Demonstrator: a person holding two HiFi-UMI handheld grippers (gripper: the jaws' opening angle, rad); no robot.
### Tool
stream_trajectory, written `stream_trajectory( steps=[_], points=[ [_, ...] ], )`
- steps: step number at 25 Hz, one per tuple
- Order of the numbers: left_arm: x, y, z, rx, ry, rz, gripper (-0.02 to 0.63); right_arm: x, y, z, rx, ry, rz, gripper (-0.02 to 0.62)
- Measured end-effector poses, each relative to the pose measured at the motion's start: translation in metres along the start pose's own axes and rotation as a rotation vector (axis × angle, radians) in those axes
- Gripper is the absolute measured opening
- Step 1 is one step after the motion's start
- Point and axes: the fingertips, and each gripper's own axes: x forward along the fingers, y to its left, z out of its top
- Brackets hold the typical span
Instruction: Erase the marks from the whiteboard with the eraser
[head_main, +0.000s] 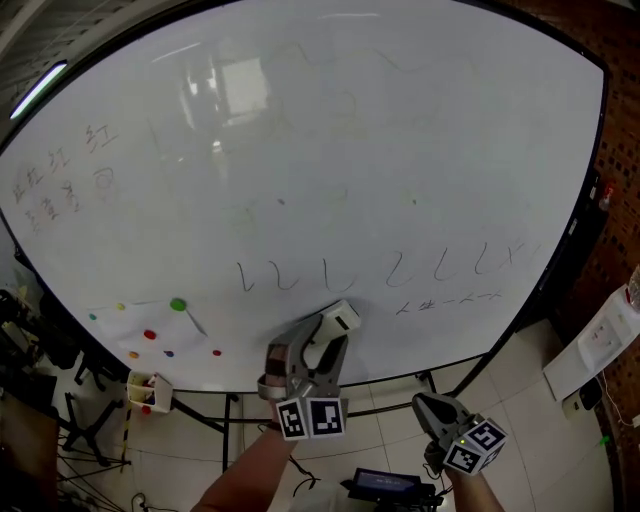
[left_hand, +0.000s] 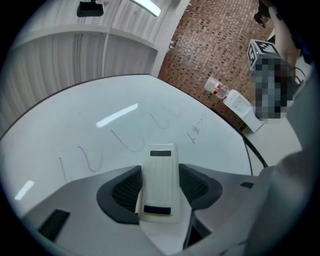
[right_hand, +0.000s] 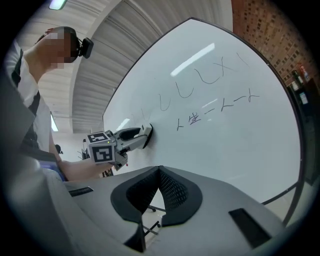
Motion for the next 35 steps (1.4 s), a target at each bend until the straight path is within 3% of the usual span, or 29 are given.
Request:
stream_trajectory(
  steps=[3, 6, 9, 11, 15, 18, 21, 26, 30, 35],
  points=[
    [-0.005, 0.013, -0.007, 0.015, 0.009, 0.003, 0.268, -0.002, 0.01, -0.004, 0.002, -0.01, -0.014, 0.015],
    [0.009, -0.037, -0.026, 0.07, 0.057, -0.186, 0.27, -0.004, 0.02, -0.015, 0.001, -0.007, -0.027, 0.015],
    [0.014, -0.09, -0.047, -0.005, 0.119, -0.378, 0.27, -0.016, 0.027, -0.023, -0.002, -0.007, -0.058, 0.015],
    [0.011, -0.099, -0.051, -0.028, 0.126, -0.409, 0.268, -0.025, 0.026, -0.019, -0.003, -0.015, -0.087, 0.015],
    [0.004, -0.096, -0.04, -0.113, 0.06, -0.438, 0.267, -0.033, 0.022, -0.015, -0.024, -0.01, -0.122, 0.015],
    [-0.011, -0.114, -0.043, -0.247, 0.063, -0.52, 0.267, -0.023, 0.031, -0.02, -0.03, 0.009, -0.101, 0.015],
    [-0.027, -0.135, -0.045, -0.288, 0.053, -0.581, 0.267, -0.008, 0.037, -0.02, -0.047, 0.022, -0.064, 0.015],
    [-0.041, -0.153, -0.051, -0.203, 0.041, -0.597, 0.268, 0.008, 0.035, -0.026, -0.034, 0.026, -0.023, 0.015],
    [-0.037, -0.154, -0.06, -0.226, 0.072, -0.551, 0.268, 0.015, 0.031, -0.038, -0.025, 0.035, 0.03, 0.015],
    [-0.035, -0.168, -0.051, -0.173, 0.093, -0.523, 0.268, 0.007, 0.008, -0.032, -0.01, 0.013, 0.052, 0.015]
  ],
)
